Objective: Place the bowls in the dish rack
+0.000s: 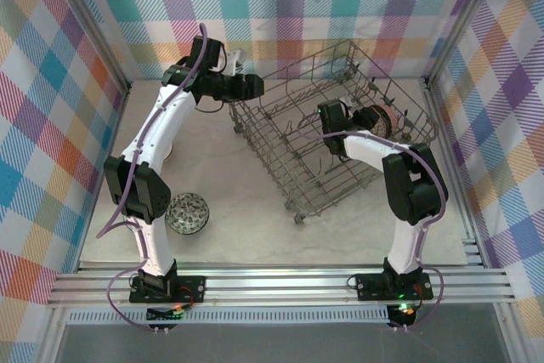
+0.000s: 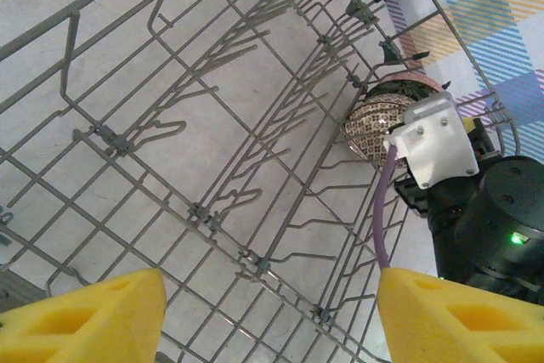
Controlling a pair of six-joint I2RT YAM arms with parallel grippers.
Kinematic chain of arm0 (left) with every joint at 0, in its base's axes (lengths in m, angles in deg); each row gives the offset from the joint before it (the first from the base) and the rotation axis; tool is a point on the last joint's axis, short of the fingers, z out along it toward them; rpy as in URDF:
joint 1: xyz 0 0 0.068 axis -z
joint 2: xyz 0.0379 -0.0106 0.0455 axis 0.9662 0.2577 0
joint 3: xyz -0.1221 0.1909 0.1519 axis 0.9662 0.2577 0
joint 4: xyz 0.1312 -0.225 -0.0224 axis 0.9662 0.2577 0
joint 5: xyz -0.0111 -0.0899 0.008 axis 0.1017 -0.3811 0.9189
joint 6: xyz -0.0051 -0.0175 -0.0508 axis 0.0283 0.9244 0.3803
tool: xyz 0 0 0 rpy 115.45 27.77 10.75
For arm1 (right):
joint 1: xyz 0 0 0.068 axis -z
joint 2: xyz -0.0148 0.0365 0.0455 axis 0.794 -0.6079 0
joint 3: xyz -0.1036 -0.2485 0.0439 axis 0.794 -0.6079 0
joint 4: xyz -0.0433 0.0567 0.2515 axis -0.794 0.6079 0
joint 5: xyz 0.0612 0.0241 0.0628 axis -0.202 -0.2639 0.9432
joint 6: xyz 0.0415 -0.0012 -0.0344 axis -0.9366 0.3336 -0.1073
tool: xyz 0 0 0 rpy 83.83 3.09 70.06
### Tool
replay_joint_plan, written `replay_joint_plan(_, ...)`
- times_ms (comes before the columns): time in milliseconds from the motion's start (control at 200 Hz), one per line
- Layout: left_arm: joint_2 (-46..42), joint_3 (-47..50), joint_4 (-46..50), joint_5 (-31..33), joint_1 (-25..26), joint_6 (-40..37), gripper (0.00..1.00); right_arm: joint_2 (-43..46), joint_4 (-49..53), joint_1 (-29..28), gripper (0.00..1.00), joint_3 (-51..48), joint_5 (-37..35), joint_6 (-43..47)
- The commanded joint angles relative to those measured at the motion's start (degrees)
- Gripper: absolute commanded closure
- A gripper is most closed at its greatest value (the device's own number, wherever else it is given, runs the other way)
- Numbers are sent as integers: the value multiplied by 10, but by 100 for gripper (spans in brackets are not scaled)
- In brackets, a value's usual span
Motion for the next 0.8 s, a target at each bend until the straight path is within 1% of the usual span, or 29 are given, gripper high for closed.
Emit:
replay_joint_plan(0, 45, 20, 63, 11, 3, 9, 32, -17, 28, 5, 65, 18, 9, -32)
replay_joint_plan(85, 45, 21, 63, 11, 3, 10, 32, -24, 55, 9, 64, 31, 16, -58)
replay_joint_plan(225, 46, 21, 63, 9, 4, 13, 32, -27, 70, 16, 63, 50, 30, -70)
replay_joint_plan(230, 46, 22, 63, 10, 4, 13, 32, -27, 72, 17, 60, 52, 31, -70)
replay_joint_plan(250, 47, 22, 63, 10, 4, 13, 32, -26, 74, 18, 57, 56, 33, -70)
replay_joint_plan(330, 47, 21, 65, 7, 4, 14, 32, -18, 91, 16, 37, 74, 47, -76)
replay_joint_plan(365, 48, 19, 67, 7, 5, 14, 32, -14, 104, 16, 31, 84, 53, -82)
replay_joint_plan(415, 49, 16, 71, 7, 5, 13, 32, -5, 118, 16, 24, 95, 63, -89)
replay_joint_plan(540, 51, 13, 84, 11, 7, 12, 31, 20, 181, 16, 13, 131, 96, -127)
replay_joint_plan(580, 51, 11, 89, 14, 8, 12, 31, 28, 197, 15, 12, 141, 102, -139)
replay_joint_plan(720, 25, 25, 85, 70, 9, 27, 31, 56, 252, 15, 3, 170, 146, -181)
replay_joint_plan(795, -1, 46, 65, 92, 9, 40, 30, 58, 294, 15, 1, 192, 173, -211)
